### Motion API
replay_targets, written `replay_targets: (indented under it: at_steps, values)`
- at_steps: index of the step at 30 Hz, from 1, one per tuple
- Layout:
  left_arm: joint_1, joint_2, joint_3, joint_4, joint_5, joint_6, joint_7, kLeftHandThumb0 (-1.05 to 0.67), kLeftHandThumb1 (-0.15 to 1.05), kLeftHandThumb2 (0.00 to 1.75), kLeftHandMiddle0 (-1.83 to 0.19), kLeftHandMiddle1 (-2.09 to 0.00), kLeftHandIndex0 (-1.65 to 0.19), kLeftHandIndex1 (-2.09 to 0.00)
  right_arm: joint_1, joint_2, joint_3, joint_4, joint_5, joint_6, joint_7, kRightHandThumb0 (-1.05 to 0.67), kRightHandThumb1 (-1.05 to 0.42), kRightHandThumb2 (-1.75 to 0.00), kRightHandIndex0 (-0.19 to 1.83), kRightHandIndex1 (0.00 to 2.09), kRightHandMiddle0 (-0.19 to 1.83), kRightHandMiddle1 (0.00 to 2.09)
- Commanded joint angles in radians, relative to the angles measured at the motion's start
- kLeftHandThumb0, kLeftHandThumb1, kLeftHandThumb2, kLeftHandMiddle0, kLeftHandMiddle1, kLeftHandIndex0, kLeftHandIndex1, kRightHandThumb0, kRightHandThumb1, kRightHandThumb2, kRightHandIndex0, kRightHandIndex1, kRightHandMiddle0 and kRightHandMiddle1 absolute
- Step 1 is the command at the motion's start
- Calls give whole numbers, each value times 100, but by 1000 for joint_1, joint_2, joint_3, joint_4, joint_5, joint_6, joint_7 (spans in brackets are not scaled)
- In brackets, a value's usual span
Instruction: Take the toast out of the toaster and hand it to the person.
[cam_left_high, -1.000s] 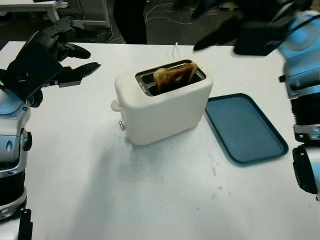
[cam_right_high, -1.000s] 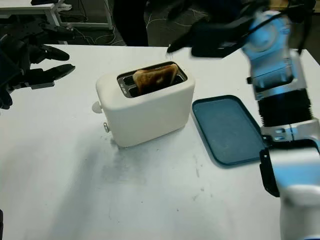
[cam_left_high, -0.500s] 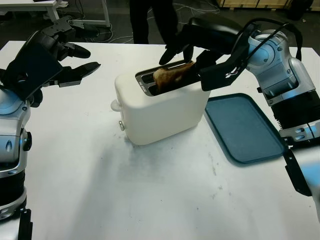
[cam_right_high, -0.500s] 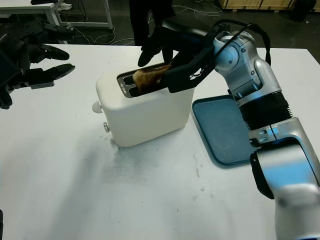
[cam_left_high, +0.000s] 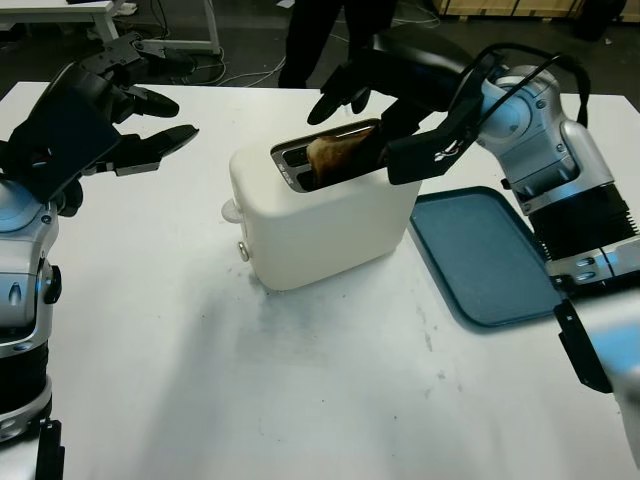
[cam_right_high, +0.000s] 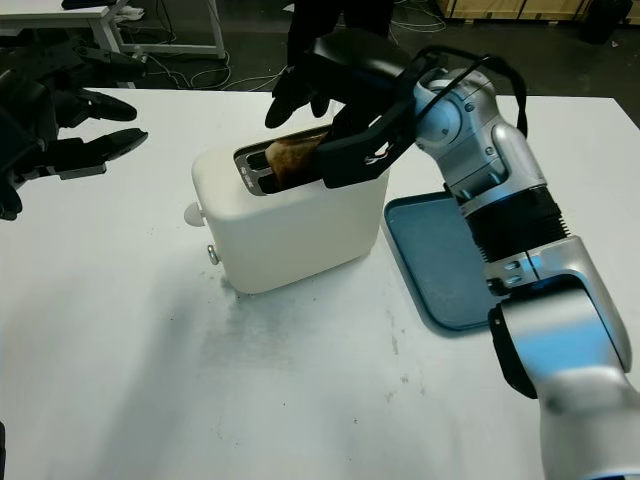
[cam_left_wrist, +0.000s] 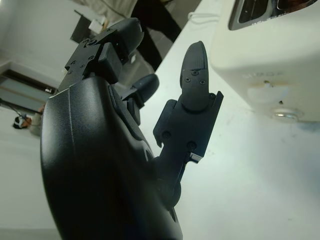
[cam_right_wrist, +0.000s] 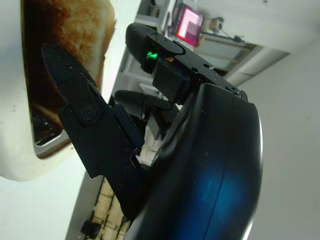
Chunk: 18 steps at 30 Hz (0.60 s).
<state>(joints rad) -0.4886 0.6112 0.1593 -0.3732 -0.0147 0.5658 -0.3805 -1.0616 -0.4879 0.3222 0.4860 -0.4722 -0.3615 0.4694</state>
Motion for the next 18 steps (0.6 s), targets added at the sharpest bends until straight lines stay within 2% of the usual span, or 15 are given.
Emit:
replay_targets:
  at_steps: [1,12,18]
  values:
    - [5,-6,2,-5,-2,-3,10,-31,75,41,-10,-111,-23,-75,7,6,5,2,1,1,10,-54,-63,0,60,92,95,0]
    - [8,-12,11,-7,-21,3,11,-31,75,41,-8,-112,-22,-76,17,15,31,25,-8,-18,38,-51,-64,0,67,84,97,2]
    - [14,-1,7,-6,-10,-13,10,-33,75,41,-8,-113,-21,-77,17,15,55,43,-12,-12,62,-50,-63,0,81,95,102,4]
